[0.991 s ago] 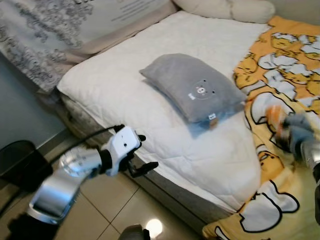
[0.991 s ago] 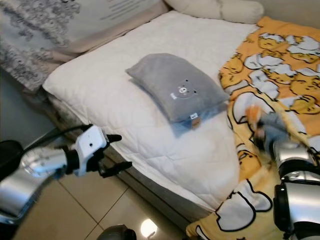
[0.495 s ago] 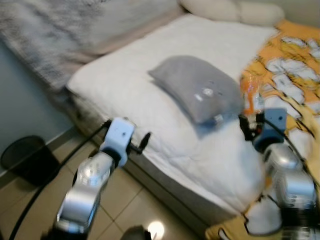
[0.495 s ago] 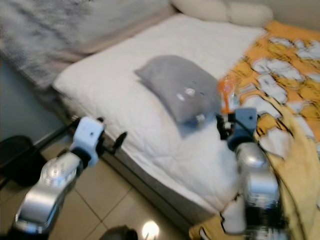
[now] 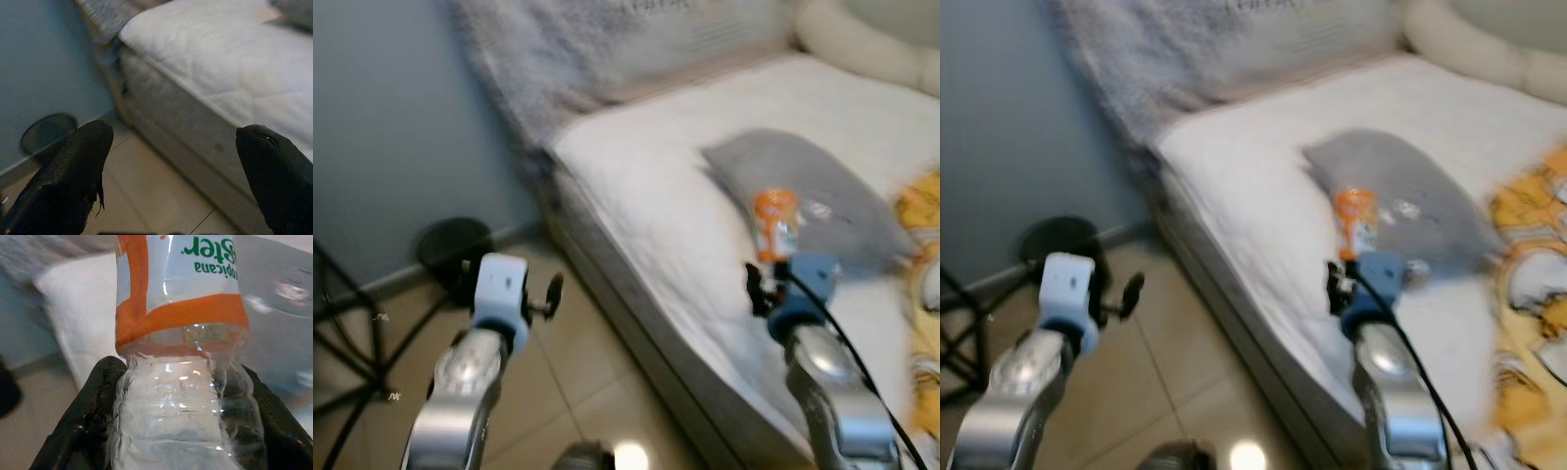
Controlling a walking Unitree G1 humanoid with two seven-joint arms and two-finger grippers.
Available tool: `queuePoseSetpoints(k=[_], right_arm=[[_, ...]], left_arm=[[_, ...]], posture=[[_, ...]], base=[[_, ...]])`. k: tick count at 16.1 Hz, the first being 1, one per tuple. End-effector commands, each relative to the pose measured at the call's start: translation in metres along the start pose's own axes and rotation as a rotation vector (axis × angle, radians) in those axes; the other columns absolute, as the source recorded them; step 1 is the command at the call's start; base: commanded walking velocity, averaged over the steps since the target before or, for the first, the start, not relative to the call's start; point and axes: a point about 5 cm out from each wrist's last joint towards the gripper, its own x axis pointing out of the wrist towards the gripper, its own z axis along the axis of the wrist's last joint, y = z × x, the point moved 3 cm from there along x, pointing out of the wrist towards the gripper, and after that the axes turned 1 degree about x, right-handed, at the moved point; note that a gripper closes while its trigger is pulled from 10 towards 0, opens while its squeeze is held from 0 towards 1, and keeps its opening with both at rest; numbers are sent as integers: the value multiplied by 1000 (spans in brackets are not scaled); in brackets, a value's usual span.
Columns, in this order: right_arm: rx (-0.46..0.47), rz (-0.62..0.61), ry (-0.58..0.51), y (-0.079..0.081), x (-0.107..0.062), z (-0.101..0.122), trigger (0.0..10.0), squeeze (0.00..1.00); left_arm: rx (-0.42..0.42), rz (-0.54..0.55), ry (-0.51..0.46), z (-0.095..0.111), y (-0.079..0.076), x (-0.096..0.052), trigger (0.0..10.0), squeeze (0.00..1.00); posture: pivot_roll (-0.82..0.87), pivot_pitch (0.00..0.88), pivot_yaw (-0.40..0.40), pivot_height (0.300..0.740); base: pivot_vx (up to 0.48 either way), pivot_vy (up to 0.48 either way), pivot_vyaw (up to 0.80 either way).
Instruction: Clean up the room
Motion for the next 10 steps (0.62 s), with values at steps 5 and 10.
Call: queuePoseSetpoints(k=[5, 10], right_arm=[[60, -6, 57, 8, 0, -8, 10000, 0], [-9, 41, 60, 16, 0, -6, 10000, 0]], left_arm=[[9, 29, -17, 13, 13, -4, 10000, 0], [91, 67, -115, 32, 10, 5, 10000, 0]], posture=[[91, 0, 49, 740], [69, 0, 76, 740]], base=[[0, 0, 800], [0, 0, 480]])
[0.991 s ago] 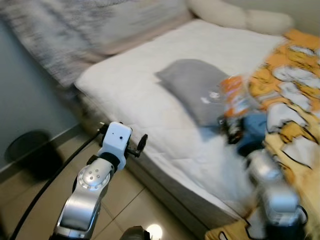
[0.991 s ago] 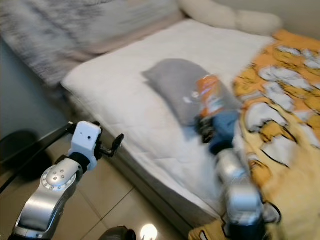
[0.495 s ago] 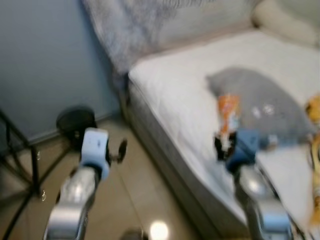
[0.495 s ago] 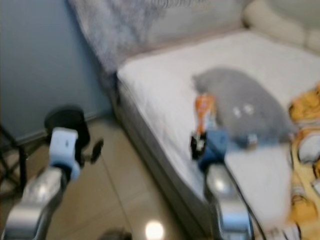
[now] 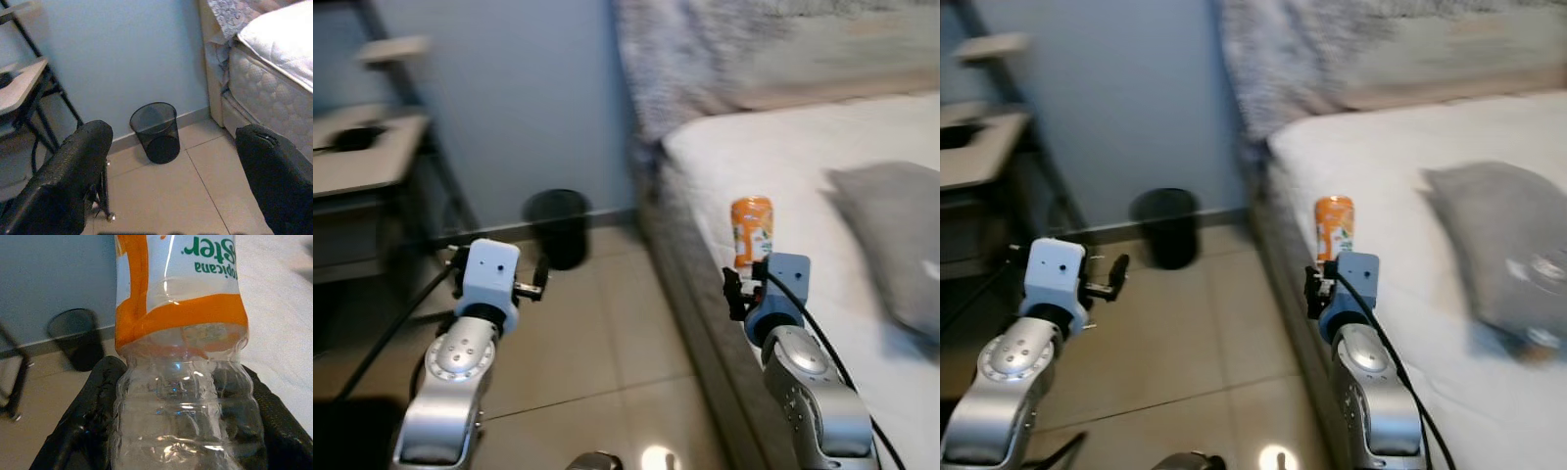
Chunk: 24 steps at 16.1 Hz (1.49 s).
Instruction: Clean up the room
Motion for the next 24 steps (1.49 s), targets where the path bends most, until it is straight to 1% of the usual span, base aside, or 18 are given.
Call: queuePoseSetpoints(k=[1, 3, 4, 6, 7, 8, 10, 15, 16, 24], right_arm=[[-36, 15, -20, 2, -1, 4, 10000, 0], [-70, 23, -12, 1, -1, 3, 10000, 0], [-97, 28, 27, 0, 0, -2, 10000, 0], [-79, 76, 22, 7, 2, -1, 10000, 0], [-89, 96, 21, 12, 3, 1, 10000, 0], [-111, 92, 29, 12, 5, 1, 10000, 0], [-102, 104, 32, 13, 6, 0, 10000, 0], [-115, 65, 42, 6, 8, -1, 10000, 0], [-122, 55, 39, 2, 8, 0, 10000, 0], [-138, 43, 28, -7, 6, 4, 10000, 0]], left_arm=[[-3, -26, -17, 6, -3, 5, 10000, 0], [-9, -35, -24, 8, -5, 5, 10000, 0], [-15, -33, -28, 9, -6, 5, 10000, 0], [-10, -27, -33, 8, -5, 4, 10000, 0], [-13, -22, -32, 7, -4, 3, 10000, 0], [-15, -19, -31, 7, -3, 3, 10000, 0], [-22, -19, -29, 6, -2, 0, 10000, 0], [-13, -22, -28, 4, -1, -4, 10000, 0], [-12, -23, -31, 5, -1, -3, 10000, 0], [1, -43, -36, 6, -3, -1, 10000, 0]], posture=[[68, 0, 74, 740], [62, 0, 73, 740], [65, 0, 69, 740], [75, 0, 61, 740], [82, 0, 51, 740], [82, 0, 51, 740], [91, 0, 41, 740], [92, 0, 38, 740], [91, 0, 38, 740], [85, 0, 49, 740]], base=[[0, 0, 0], [0, 0, 0], [247, 0, 0], [293, 0, 800], [319, 0, 800], [322, 0, 800], [343, 0, 0], [379, 0, 0], [398, 0, 0], [398, 0, 0]])
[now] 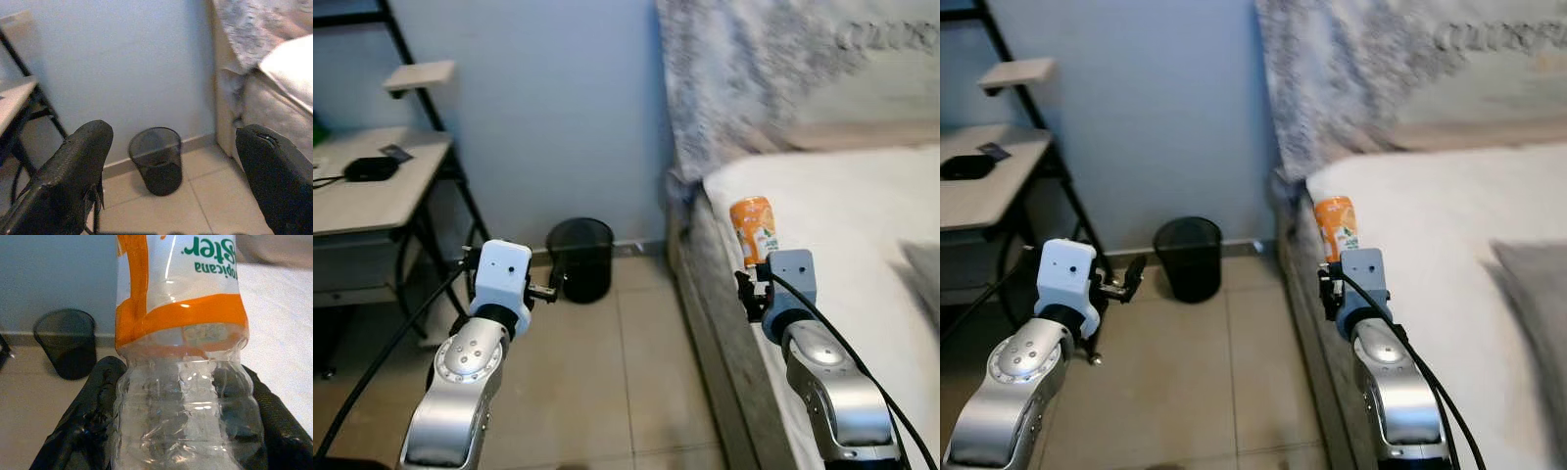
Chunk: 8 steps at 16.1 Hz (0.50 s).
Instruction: Clean up the room
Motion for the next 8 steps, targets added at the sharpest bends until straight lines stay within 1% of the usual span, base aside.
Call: queuePoseSetpoints(k=[1, 2, 4, 6, 8], right_arm=[[6, 50, -19, 9, -1, 5, 10000, 0], [6, 59, -23, 10, -1, 6, 10000, 0], [-7, 102, -16, 18, -2, 6, 10000, 0], [-8, 112, -16, 20, -1, 5, 10000, 0], [16, 104, -5, 19, 0, 3, 10000, 0]], left_arm=[[14, 19, 3, 0, 6, -1, 10000, 0], [15, 19, 4, -1, 6, -1, 10000, 0], [16, 19, 7, -2, 5, -3, 10000, 0], [14, 22, 6, -2, 5, -3, 10000, 0], [13, 24, 6, -1, 5, -3, 10000, 0]], posture=[[86, 0, 45, 740], [86, 0, 45, 740], [88, 0, 38, 740], [91, 0, 34, 740], [91, 0, 32, 740]], base=[[398, 0, 0], [398, 0, 0], [398, 0, 800], [399, 0, 800], [398, 0, 0]])
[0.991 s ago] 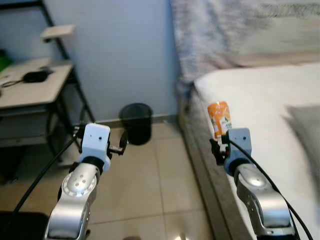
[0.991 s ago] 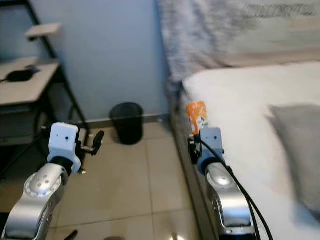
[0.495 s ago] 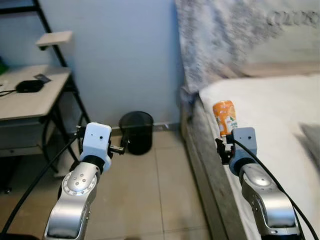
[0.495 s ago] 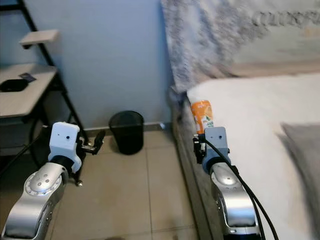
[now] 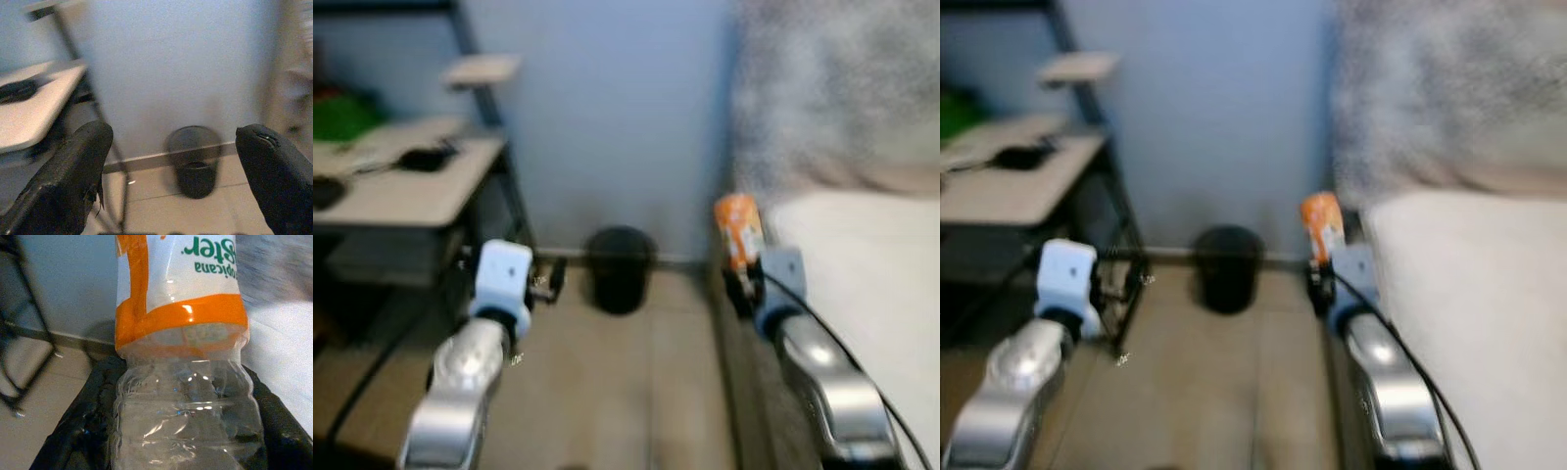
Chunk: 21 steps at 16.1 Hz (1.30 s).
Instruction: Clean up the room
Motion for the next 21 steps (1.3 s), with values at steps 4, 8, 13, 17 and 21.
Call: queuePoseSetpoints(k=[4, 8, 13, 17, 21], right_arm=[[-30, 18, 9, -1, -2, -2, 10000, 0], [-34, 12, 12, -1, -2, -2, 10000, 0], [-33, 3, 14, -3, -3, -2, 10000, 0], [-40, 7, 20, -2, -3, -3, 10000, 0], [-59, 22, 35, 0, -2, -5, 10000, 0]], left_arm=[[7, 2, -12, 4, 0, 3, 10000, 0], [7, -5, -14, 4, -1, 4, 10000, 0], [5, -24, -16, 4, -5, 6, 10000, 0], [6, -33, -10, 2, -7, 4, 10000, 0], [5, -37, -6, 1, -8, 3, 10000, 0]], posture=[[87, 0, 36, 740], [81, 0, 39, 740], [75, 0, 40, 740], [81, 0, 33, 740], [82, 0, 28, 740]], base=[[400, 0, 0], [400, 0, 0], [399, 0, 0], [399, 0, 0], [398, 0, 0]])
